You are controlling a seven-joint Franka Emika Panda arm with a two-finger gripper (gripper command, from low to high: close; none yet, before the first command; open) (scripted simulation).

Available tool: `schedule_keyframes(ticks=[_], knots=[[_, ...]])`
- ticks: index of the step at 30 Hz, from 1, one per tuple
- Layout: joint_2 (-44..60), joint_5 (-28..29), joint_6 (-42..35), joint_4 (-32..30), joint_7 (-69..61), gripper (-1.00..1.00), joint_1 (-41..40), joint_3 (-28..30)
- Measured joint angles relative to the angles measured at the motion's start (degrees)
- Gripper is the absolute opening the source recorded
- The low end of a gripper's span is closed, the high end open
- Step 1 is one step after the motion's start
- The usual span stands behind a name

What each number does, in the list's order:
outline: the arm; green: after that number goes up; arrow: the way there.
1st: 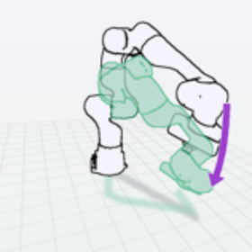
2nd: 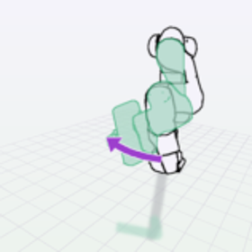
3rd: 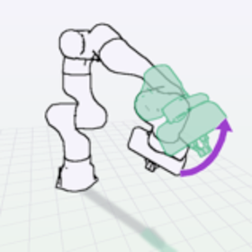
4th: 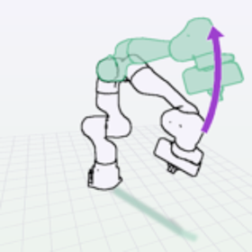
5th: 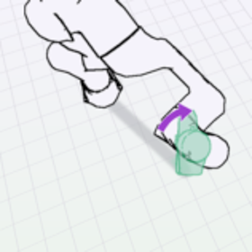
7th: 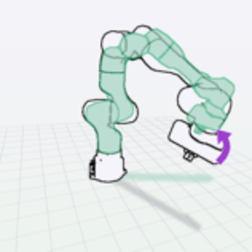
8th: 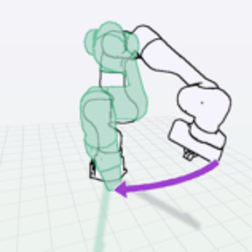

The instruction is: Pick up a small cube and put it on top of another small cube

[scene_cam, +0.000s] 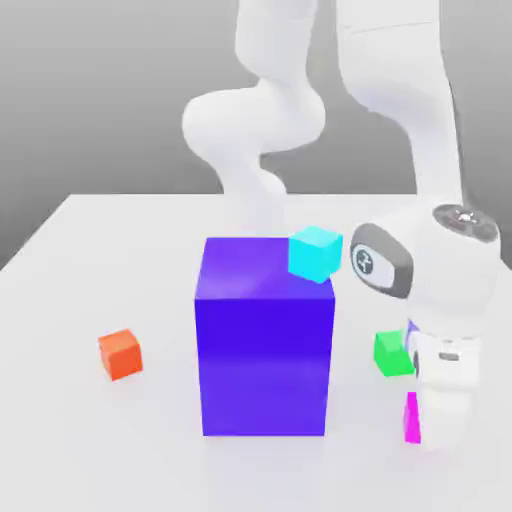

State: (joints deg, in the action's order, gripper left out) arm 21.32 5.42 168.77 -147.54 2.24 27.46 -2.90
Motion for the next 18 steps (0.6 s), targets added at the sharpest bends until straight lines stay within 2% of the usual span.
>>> schedule_keyframes(ticks=[4, 10, 14, 18], knots=[[0.0, 0.1, -0.1, 0.0, 0.1, -1.0, 0.0, 0.0], [-11.1, -2.9, -8.6, -2.6, -2.6, -1.0, -1.3, -2.3], [-19.4, -6.7, -11.0, -8.5, -10.2, -1.0, 0.4, -5.3], [-27.8, -9.6, -12.9, -14.9, -17.7, -1.0, 4.9, -5.2]])
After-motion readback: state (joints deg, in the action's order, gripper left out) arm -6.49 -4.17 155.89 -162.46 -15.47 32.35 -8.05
